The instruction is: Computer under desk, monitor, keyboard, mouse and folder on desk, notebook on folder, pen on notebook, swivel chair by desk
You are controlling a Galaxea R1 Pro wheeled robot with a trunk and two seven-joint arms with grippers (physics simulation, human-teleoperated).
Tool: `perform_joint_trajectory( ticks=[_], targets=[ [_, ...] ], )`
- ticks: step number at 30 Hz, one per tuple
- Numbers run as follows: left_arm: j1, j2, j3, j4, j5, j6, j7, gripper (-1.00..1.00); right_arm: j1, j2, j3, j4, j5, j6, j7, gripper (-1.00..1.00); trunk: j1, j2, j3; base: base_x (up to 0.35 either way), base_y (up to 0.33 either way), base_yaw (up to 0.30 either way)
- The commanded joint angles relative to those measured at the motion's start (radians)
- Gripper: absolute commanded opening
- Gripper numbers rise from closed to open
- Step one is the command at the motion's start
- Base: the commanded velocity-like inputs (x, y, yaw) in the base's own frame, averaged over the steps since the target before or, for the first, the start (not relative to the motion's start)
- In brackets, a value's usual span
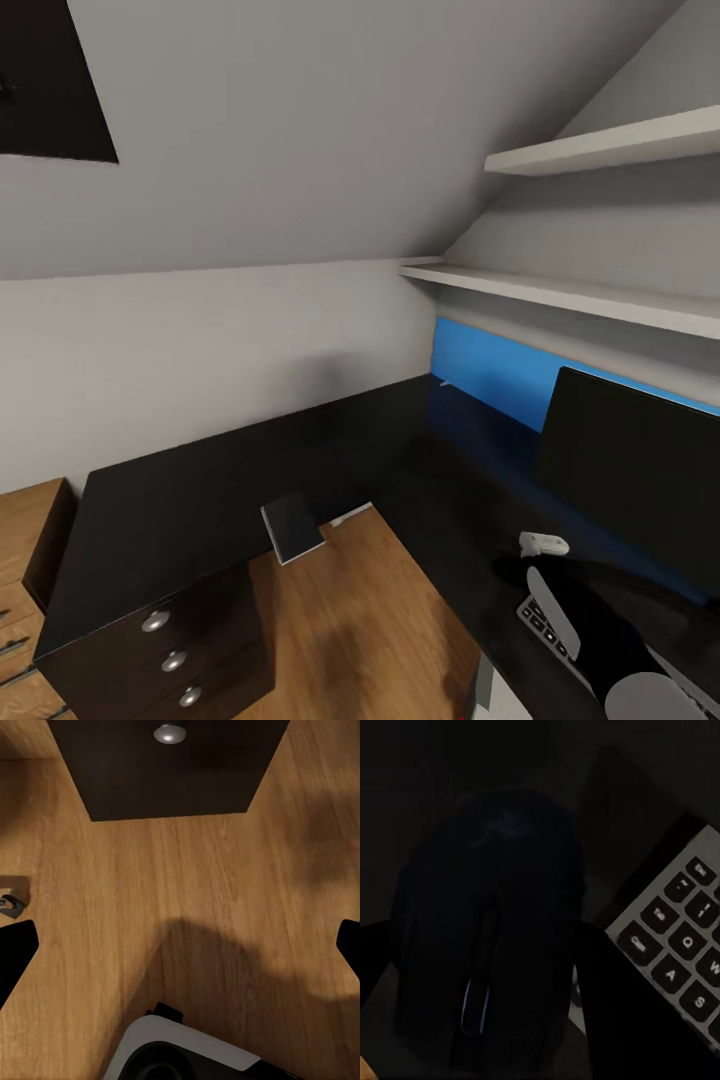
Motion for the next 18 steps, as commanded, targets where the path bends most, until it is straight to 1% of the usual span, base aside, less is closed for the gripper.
perform_joint_trajectory(
  ticks=[1, 4, 10, 18],
  targets=[
    [-0.001, 0.000, -0.007, 0.001, 0.011, -0.003, -0.006, 1.00, -0.001, -0.001, 0.005, -0.001, -0.014, 0.002, -0.012, -1.00, 0.000, -0.001, -0.001, 0.028, 0.000, 0.000],
    [-0.001, 0.000, -0.007, 0.001, 0.011, -0.003, -0.006, 1.00, -0.001, -0.002, 0.007, -0.001, -0.014, 0.002, -0.013, -1.00, 0.000, -0.001, -0.001, 0.131, 0.000, 0.000],
    [-0.001, 0.001, -0.008, 0.001, 0.011, -0.002, -0.007, 1.00, -0.001, -0.002, 0.008, 0.000, -0.012, 0.002, -0.014, -1.00, 0.000, -0.001, -0.001, 0.231, 0.000, 0.000],
    [-0.001, 0.001, -0.007, 0.001, 0.012, -0.002, -0.006, 1.00, -0.001, -0.004, 0.007, 0.024, -0.012, 0.002, -0.016, -1.00, 0.000, -0.001, -0.001, 0.045, 0.000, 0.000]
  ],
)
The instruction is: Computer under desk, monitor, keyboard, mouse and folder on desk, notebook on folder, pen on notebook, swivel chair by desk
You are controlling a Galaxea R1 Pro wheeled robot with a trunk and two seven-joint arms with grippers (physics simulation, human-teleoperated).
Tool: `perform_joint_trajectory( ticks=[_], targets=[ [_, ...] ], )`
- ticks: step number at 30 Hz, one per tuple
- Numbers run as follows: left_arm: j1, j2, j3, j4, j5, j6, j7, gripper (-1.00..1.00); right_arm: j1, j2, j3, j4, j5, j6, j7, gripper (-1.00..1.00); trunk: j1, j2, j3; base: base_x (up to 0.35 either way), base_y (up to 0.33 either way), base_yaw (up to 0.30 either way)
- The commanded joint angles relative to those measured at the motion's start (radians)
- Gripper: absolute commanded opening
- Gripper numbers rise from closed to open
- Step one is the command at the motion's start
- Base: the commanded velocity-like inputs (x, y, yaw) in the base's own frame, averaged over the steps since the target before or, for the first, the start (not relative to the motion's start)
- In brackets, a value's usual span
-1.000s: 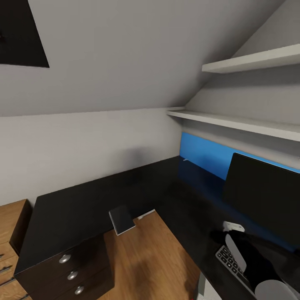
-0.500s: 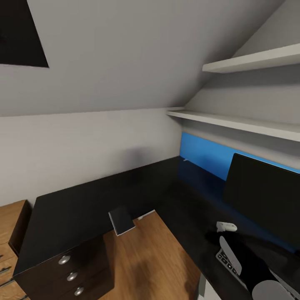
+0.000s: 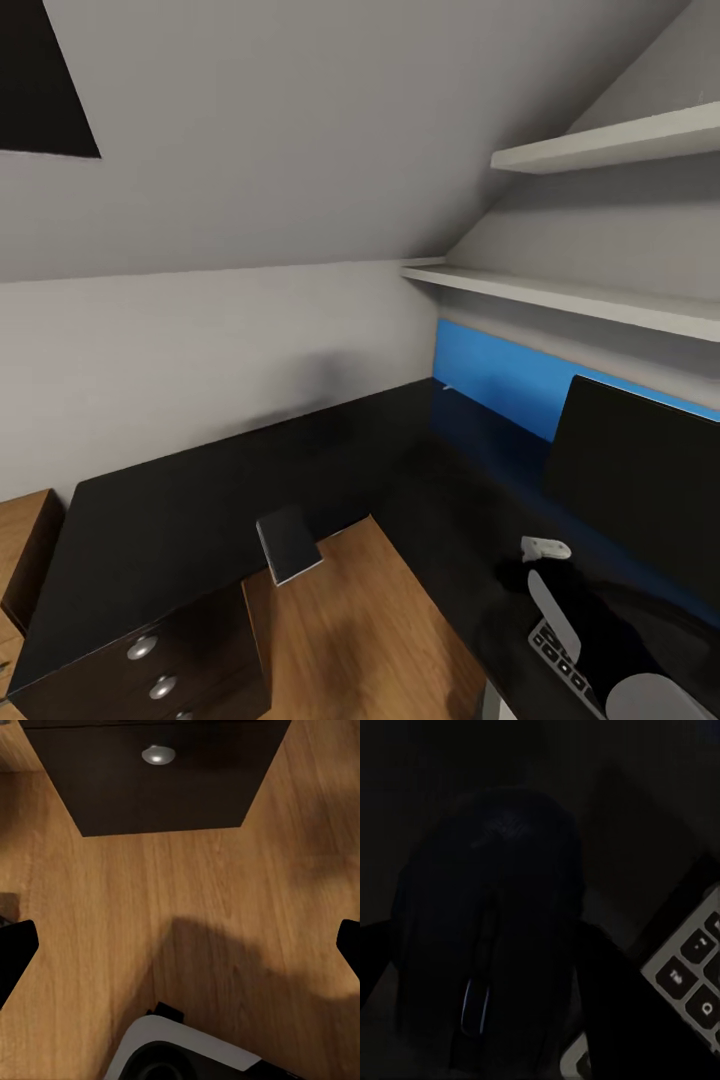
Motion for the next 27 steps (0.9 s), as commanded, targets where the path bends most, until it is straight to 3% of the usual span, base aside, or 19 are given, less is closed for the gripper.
perform_joint_trajectory(
  ticks=[1, 27],
  targets=[
    [-0.001, 0.000, -0.007, 0.001, 0.011, -0.003, -0.006, 1.00, -0.001, -0.002, 0.004, 0.001, -0.014, 0.002, -0.012, -1.00, 0.000, -0.001, -0.001, 0.010, 0.000, 0.000],
    [-0.001, -0.001, -0.004, 0.001, 0.016, -0.004, -0.004, 1.00, -0.001, -0.004, 0.007, 0.010, -0.011, 0.010, -0.014, -1.00, 0.092, -0.169, -0.077, 0.001, 0.000, 0.000]
  ],
)
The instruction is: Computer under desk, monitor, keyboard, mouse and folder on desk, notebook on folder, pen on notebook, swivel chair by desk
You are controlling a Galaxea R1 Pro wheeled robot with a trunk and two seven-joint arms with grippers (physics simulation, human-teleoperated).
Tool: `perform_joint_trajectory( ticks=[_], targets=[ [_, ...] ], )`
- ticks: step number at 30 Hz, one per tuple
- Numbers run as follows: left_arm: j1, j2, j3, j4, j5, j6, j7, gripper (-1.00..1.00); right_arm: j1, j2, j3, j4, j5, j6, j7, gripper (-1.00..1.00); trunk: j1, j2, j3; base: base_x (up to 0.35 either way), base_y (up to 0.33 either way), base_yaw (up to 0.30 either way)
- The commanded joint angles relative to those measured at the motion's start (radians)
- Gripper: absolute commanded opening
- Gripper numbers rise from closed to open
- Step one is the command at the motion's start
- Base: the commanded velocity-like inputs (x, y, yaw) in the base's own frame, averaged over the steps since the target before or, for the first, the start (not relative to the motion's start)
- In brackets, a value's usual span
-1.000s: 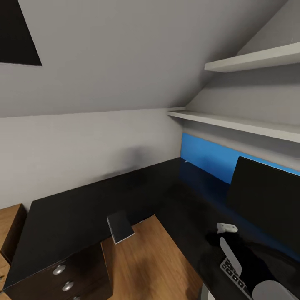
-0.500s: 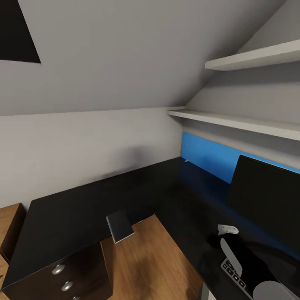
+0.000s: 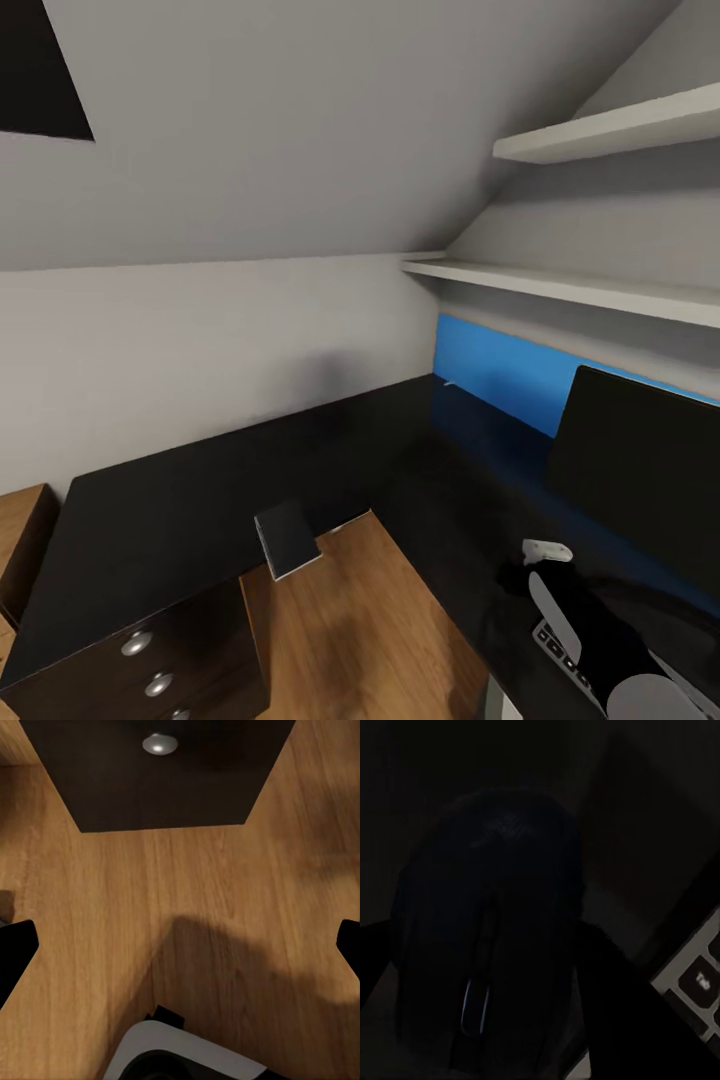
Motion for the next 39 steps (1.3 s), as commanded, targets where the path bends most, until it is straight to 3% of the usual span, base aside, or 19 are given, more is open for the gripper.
perform_joint_trajectory(
  ticks=[1, 13, 39],
  targets=[
    [-0.001, 0.000, -0.007, 0.001, 0.011, -0.003, -0.006, 1.00, -0.001, -0.001, 0.005, -0.001, -0.014, 0.004, -0.012, -1.00, 0.004, -0.008, -0.005, 0.000, 0.000, 0.000],
    [-0.001, 0.000, -0.007, 0.001, 0.012, -0.003, -0.006, 1.00, -0.001, -0.004, 0.006, -0.001, -0.012, 0.020, -0.013, -1.00, 0.050, -0.092, -0.042, 0.000, 0.000, 0.000],
    [-0.001, 0.001, -0.007, 0.001, 0.012, -0.003, -0.006, 1.00, -0.001, -0.005, 0.010, 0.035, -0.009, 0.020, -0.013, -1.00, 0.050, -0.092, -0.042, 0.000, 0.000, 0.000]
  ],
)
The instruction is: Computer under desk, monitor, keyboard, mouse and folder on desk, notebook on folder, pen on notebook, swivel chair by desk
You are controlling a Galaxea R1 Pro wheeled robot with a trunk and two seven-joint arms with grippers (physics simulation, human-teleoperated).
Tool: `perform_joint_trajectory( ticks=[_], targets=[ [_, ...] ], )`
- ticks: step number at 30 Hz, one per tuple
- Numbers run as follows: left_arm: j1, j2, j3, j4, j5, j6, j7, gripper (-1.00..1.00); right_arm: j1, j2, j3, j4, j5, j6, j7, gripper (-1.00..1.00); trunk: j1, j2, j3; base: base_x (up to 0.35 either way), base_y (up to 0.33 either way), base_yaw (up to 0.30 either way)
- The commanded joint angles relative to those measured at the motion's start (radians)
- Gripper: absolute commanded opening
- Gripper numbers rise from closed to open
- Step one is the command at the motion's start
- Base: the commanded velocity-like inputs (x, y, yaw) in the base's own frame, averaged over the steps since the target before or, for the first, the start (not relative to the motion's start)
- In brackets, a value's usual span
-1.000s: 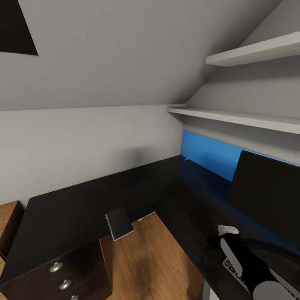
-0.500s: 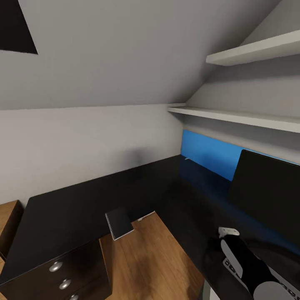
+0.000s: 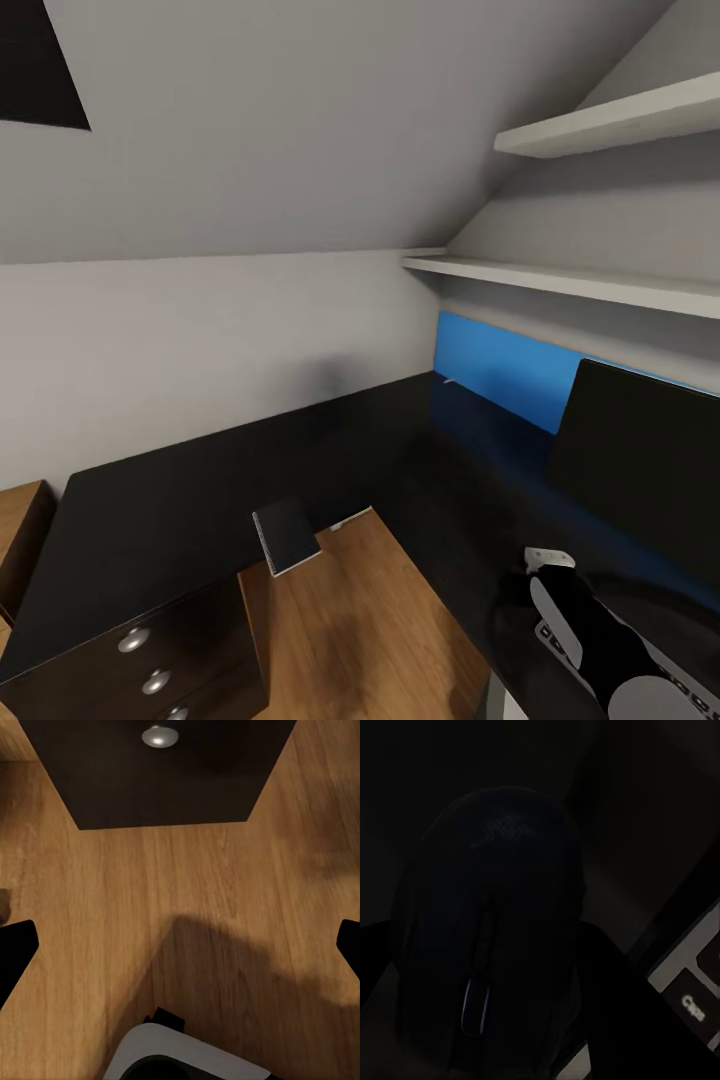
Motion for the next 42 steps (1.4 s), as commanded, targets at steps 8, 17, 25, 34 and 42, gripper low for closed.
perform_joint_trajectory(
  ticks=[8, 17, 25, 34, 42],
  targets=[
    [-0.001, 0.000, -0.008, 0.001, 0.011, -0.003, -0.006, 1.00, -0.001, -0.002, 0.005, -0.002, -0.013, 0.002, -0.012, -1.00, 0.019, -0.036, -0.017, 0.000, 0.000, 0.000],
    [-0.001, 0.001, -0.006, 0.001, 0.011, -0.003, -0.006, 1.00, -0.001, -0.002, 0.005, -0.002, -0.011, 0.002, -0.012, -1.00, 0.023, -0.043, -0.020, 0.000, 0.000, 0.000],
    [-0.001, 0.001, -0.006, 0.001, 0.011, -0.004, -0.006, 1.00, -0.001, -0.002, 0.005, -0.002, -0.011, 0.002, -0.012, -1.00, 0.035, -0.064, -0.029, 0.000, 0.000, 0.000],
    [-0.001, 0.001, -0.006, 0.001, 0.011, -0.004, -0.006, 1.00, -0.001, -0.002, 0.005, -0.002, -0.011, 0.002, -0.012, -1.00, 0.035, -0.064, -0.029, 0.000, 0.000, 0.000],
    [-0.001, 0.001, -0.006, 0.001, 0.012, -0.004, -0.006, 1.00, -0.001, -0.002, 0.005, -0.002, -0.011, 0.002, -0.012, -1.00, 0.035, -0.064, -0.029, 0.000, 0.000, 0.000]
  ],
)
